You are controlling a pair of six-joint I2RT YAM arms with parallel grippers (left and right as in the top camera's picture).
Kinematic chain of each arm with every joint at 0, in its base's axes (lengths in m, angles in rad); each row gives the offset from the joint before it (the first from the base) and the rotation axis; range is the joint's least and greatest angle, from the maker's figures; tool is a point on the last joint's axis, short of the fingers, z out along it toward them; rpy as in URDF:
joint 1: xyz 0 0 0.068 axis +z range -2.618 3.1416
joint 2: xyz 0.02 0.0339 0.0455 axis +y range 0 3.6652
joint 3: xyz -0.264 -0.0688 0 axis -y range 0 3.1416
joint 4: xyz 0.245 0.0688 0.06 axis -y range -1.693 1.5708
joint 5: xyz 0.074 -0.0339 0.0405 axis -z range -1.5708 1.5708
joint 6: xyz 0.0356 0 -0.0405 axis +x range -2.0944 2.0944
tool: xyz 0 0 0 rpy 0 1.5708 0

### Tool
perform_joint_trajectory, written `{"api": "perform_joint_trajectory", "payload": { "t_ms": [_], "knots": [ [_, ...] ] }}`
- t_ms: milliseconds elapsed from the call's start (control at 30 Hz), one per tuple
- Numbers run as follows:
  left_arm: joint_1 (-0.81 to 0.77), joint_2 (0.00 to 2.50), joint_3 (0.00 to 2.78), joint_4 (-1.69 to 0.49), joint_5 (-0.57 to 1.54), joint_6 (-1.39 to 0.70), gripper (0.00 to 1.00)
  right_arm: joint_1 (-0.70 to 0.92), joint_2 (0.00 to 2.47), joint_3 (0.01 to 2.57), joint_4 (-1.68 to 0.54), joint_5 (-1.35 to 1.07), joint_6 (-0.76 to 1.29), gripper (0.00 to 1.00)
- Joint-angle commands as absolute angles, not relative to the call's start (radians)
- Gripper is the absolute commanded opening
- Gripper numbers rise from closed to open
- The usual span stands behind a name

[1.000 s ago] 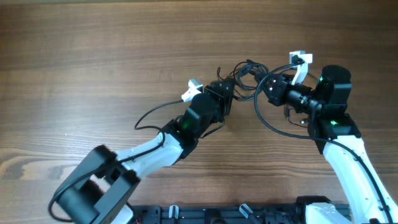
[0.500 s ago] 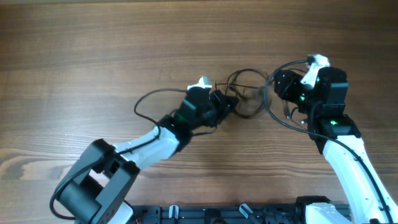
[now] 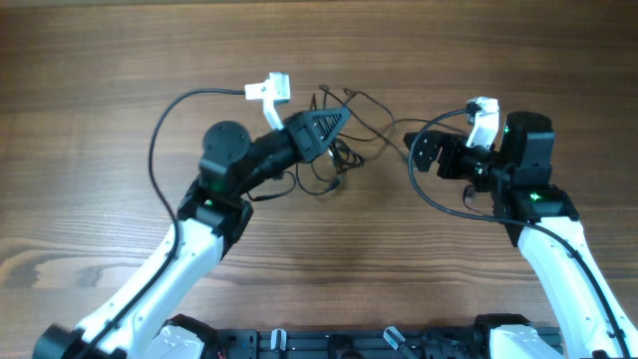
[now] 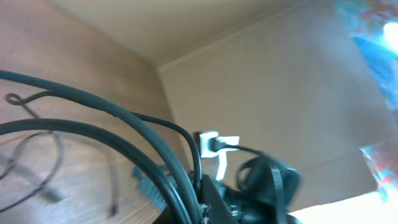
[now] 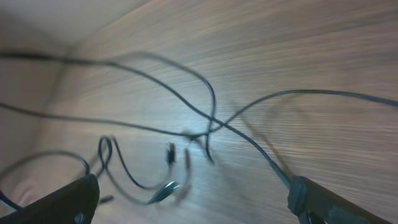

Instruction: Untangle cables

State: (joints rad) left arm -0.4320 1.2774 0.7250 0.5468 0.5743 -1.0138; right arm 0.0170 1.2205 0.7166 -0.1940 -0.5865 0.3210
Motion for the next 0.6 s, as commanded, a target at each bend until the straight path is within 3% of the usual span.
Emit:
{"api": "perform_joint_trajectory", "payload": {
  "t_ms": [0,167,433,567],
  "knots": [
    [-0.407,1.215,0.72,0.554,0.565,-0.973,0.04,0.02,1.248,0.731,-0.179,-0.838,0.262,1.0],
    [-0.397,1.212,0.72,0.551,0.46,-1.07,0.04,0.038,1.271,0.731,-0.177,-0.966,0.261,1.0],
    [-0.397,1.212,0.72,0.435,0.202,-1.541,0.04,0.164,1.275,0.731,-0.158,-0.888,0.27,0.99],
    [-0.397,1.212,0.72,0.434,0.172,-1.714,0.04,0.23,1.284,0.731,-0.158,-0.835,0.295,0.92]
  ]
}}
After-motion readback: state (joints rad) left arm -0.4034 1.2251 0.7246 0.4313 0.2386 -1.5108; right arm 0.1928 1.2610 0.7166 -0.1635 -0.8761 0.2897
